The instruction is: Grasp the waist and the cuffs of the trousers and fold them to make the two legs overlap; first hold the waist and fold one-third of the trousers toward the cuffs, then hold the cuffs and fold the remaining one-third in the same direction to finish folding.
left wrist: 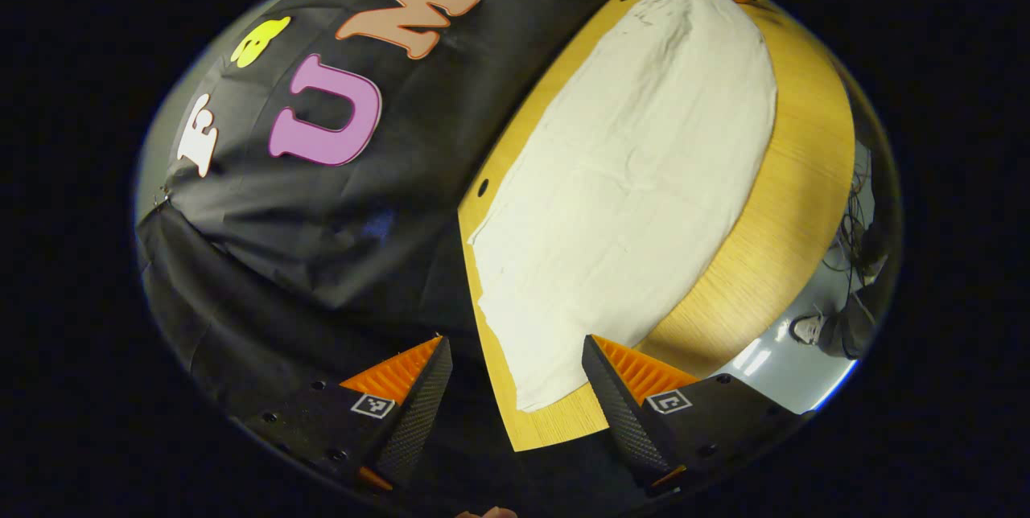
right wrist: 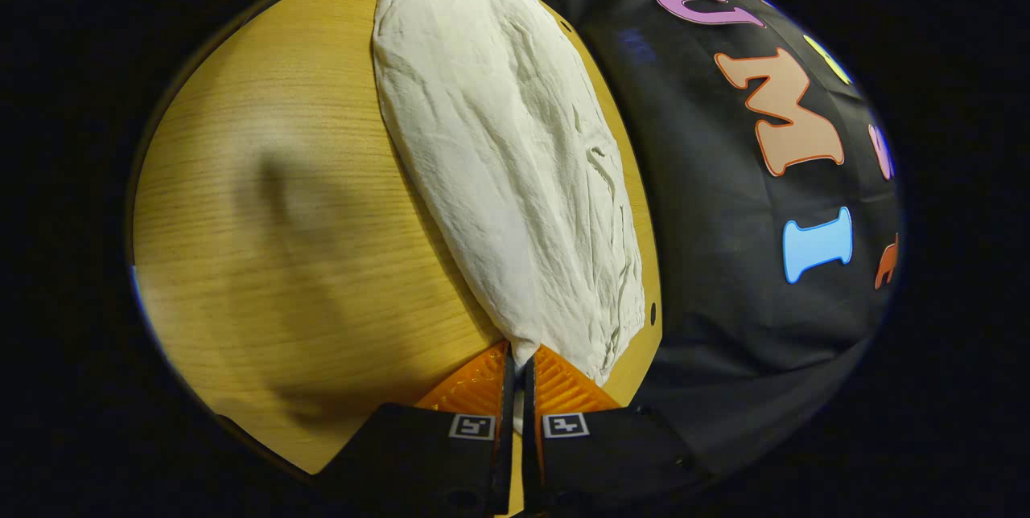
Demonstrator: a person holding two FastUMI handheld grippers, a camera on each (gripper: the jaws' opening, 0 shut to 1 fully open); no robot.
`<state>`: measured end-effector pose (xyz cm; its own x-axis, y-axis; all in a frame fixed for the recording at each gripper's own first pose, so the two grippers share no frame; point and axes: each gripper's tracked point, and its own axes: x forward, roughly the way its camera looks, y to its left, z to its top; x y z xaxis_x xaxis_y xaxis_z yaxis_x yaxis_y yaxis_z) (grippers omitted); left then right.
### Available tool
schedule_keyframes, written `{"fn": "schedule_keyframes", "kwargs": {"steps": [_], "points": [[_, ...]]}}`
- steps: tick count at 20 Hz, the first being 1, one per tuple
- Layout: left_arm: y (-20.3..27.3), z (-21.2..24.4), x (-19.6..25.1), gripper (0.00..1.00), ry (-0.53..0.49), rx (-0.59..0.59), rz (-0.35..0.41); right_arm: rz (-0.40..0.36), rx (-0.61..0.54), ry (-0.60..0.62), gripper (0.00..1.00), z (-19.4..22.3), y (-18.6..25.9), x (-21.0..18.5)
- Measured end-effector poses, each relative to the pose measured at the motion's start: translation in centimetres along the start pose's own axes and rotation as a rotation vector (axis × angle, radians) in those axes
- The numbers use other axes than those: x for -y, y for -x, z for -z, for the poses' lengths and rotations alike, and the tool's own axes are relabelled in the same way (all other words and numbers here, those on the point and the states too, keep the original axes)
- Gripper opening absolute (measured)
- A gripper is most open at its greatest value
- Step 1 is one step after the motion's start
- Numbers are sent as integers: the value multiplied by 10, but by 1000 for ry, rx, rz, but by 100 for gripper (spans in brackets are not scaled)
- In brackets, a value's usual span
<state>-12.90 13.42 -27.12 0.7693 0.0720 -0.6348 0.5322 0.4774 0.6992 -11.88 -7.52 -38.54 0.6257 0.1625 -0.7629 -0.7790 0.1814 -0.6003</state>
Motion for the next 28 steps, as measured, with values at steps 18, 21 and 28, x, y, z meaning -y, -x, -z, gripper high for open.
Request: {"fn": "schedule_keyframes", "kwargs": {"steps": [18,21,28], "points": [[-58,34,36,92,-309,-43,251,54,-39,-9,7,0,-1,0],[-69,32,30,91,-326,-44,254,57,-43,-4,7,1,0,-1],[-84,41,44,29,-314,-104,273,48,-62,-17,5,1,-1,0]]}}
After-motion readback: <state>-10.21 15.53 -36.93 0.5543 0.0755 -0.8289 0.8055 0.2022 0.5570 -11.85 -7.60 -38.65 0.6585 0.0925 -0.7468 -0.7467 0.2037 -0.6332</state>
